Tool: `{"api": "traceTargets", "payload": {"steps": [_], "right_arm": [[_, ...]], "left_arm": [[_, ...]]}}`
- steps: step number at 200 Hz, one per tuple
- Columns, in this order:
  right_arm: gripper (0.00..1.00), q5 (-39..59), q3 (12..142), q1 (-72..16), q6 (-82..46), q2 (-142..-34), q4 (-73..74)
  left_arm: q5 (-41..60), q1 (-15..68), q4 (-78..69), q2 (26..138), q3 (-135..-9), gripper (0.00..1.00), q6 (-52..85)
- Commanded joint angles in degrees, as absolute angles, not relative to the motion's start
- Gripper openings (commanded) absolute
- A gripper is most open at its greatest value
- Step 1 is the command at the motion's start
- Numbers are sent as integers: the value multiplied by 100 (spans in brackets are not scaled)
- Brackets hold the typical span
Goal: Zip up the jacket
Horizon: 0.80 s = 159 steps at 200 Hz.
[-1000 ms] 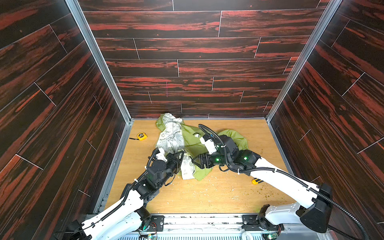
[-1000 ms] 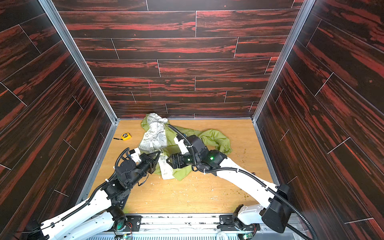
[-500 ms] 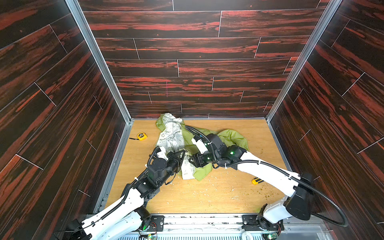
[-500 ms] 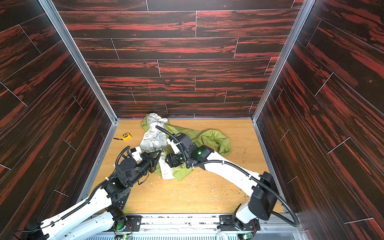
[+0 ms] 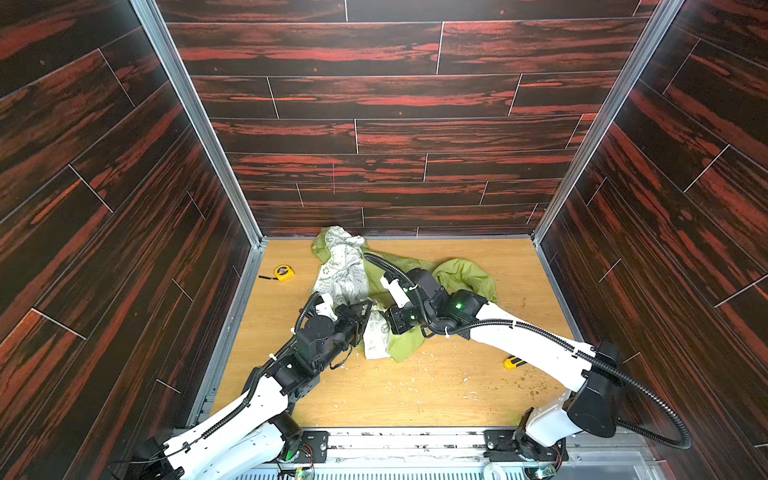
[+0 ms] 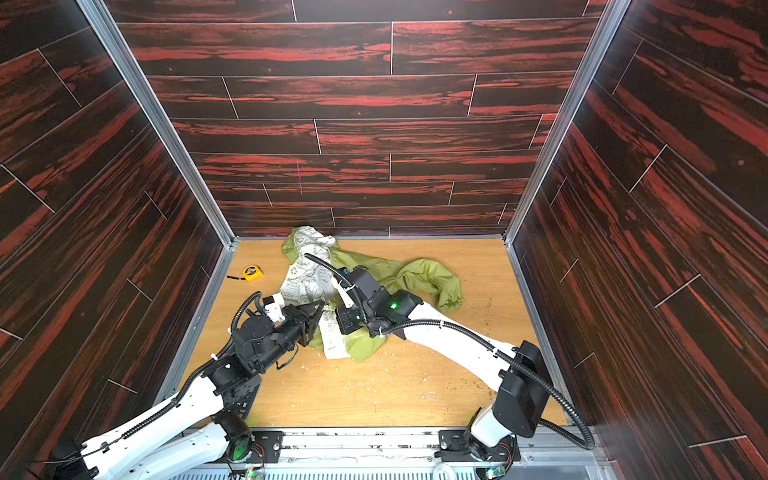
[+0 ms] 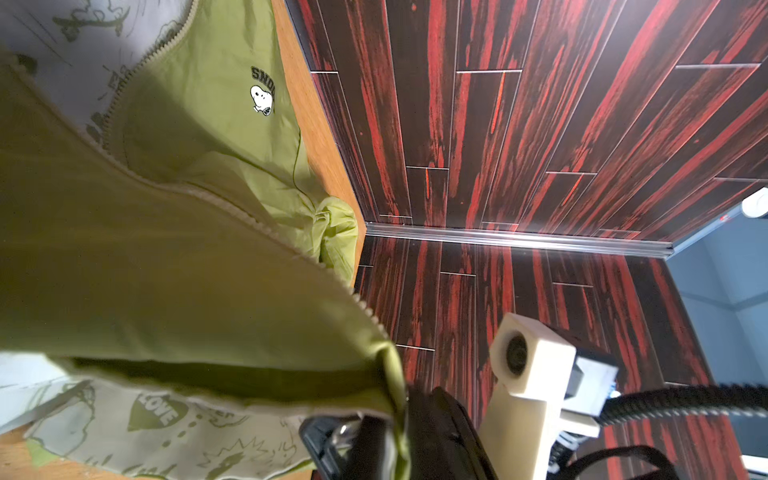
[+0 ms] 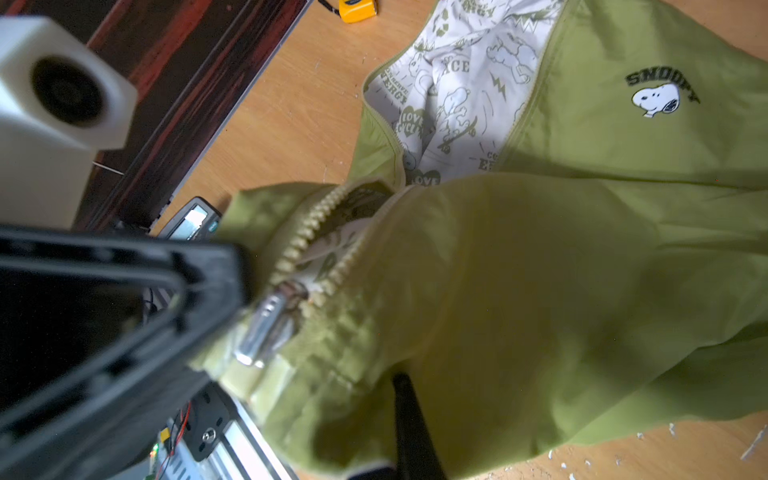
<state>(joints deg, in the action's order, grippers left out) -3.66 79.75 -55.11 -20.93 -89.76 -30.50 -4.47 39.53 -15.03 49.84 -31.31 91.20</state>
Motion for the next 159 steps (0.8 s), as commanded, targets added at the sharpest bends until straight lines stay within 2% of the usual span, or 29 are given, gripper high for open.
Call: {"api": "traceTargets", "payload": {"steps": [1,9,19,54,84,159], "right_arm": [[0,-461,8087,-5584,-2130,-9152,-3190],[0,-465,8080,-5605,-2166,-9167,-3195],[0,-479,8069,-5615,-2203,-9167,-3182],[0,-476,8079,-5640,-2266,-9212,-3163],[0,-470,8147,-5693,-2294,-9306,-3164],[0,-537,8235,-5783,-2355,-9394,-3173]], "left_arm": [[-396,3953,-1288,4914,-3309,38,9269],[-387,3947,-1083,4871,-3345,47,9301],[-395,3950,-739,4800,-3388,54,9357],[-543,3964,369,4440,-3551,69,9391],[-504,3964,548,4285,-3540,71,9577],[-393,3980,-212,4679,-3584,71,9899]]}}
